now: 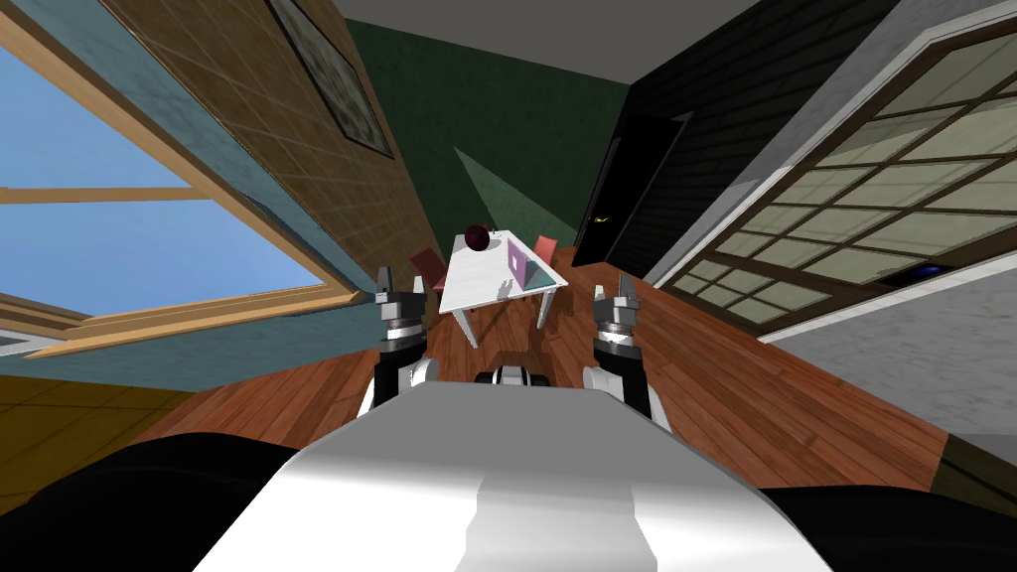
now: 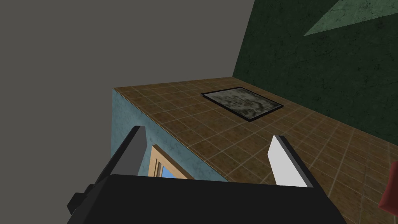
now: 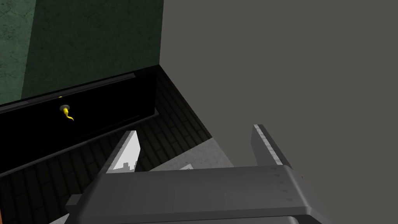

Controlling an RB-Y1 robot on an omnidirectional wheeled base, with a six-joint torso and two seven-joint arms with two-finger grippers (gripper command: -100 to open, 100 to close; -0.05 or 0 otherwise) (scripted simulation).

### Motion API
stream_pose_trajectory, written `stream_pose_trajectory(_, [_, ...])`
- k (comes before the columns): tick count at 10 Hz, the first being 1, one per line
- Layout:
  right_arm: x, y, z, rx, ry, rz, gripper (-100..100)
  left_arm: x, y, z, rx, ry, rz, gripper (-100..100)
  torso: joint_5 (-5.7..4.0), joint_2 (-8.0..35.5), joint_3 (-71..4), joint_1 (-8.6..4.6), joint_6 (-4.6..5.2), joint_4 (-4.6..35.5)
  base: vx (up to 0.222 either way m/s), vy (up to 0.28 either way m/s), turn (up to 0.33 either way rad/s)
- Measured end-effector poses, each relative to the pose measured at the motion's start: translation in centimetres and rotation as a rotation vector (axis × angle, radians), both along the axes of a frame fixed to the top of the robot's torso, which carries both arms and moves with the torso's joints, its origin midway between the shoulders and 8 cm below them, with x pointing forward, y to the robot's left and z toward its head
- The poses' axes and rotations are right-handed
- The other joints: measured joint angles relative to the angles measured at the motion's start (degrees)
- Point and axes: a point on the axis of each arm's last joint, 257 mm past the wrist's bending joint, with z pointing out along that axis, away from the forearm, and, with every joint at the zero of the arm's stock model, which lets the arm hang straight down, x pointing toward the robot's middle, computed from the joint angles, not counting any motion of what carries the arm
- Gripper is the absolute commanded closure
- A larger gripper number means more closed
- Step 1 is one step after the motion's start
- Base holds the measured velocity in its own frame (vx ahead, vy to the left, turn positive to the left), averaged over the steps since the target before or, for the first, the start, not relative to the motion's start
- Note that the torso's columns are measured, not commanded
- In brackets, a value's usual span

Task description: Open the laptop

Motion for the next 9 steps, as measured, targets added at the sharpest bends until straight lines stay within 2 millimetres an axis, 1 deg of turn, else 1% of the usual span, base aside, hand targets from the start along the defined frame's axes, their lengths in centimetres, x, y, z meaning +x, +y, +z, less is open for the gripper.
stream_pose_trajectory(1, [0.2, 0.3, -0.2, -0.013, 0.006, 0.02, -100, 0.0, 0.0, 0.0, 0.0, 0.0, 0.0, 0, 0.0, 1.9, -3.9, 0.02, 0.0, 1.9, -0.006, 0.019, 0.005])
stream_pose_trajectory(2, [0.7, 0.8, -0.4, -0.021, 0.012, 0.046, -100, 0.0, 0.0, 0.0, 0.0, 0.001, 0.0, 0, 0.01, 2.5, -5.1, 0.04, -0.01, 2.5, -0.008, 0.017, 0.003])
stream_pose_trajectory(5, [1.6, 1.6, -1.1, -0.028, 0.029, 0.113, -100, 0.0, 0.0, 0.0, 0.0, 0.001, 0.0, 0, 0.0, 2.7, -5.4, 0.02, 0.0, 2.7, -0.013, 0.025, 0.008])
stream_pose_trajectory(7, [3.2, 2.1, -1.8, 0.007, 0.045, 0.182, -100, 0.0, 0.0, 0.0, 0.0, 0.001, 0.0, 0, 0.01, 2.7, -5.4, 0.04, 0.0, 2.7, -0.021, 0.04, 0.013])
stream_pose_trajectory(8, [3.9, 2.2, -2.5, 0.038, 0.055, 0.218, -100, 0.0, 0.0, 0.0, 0.0, 0.001, 0.0, 0, 0.01, 2.7, -5.4, 0.02, 0.0, 2.7, -0.014, 0.028, 0.003])
stream_pose_trajectory(9, [4.5, 2.2, -2.7, 0.057, 0.058, 0.236, -100, 0.0, 0.0, 0.0, 0.0, 0.001, 0.0, 0, 0.0, 2.7, -5.4, -0.03, 0.01, 2.7, -0.01, 0.028, 0.008])
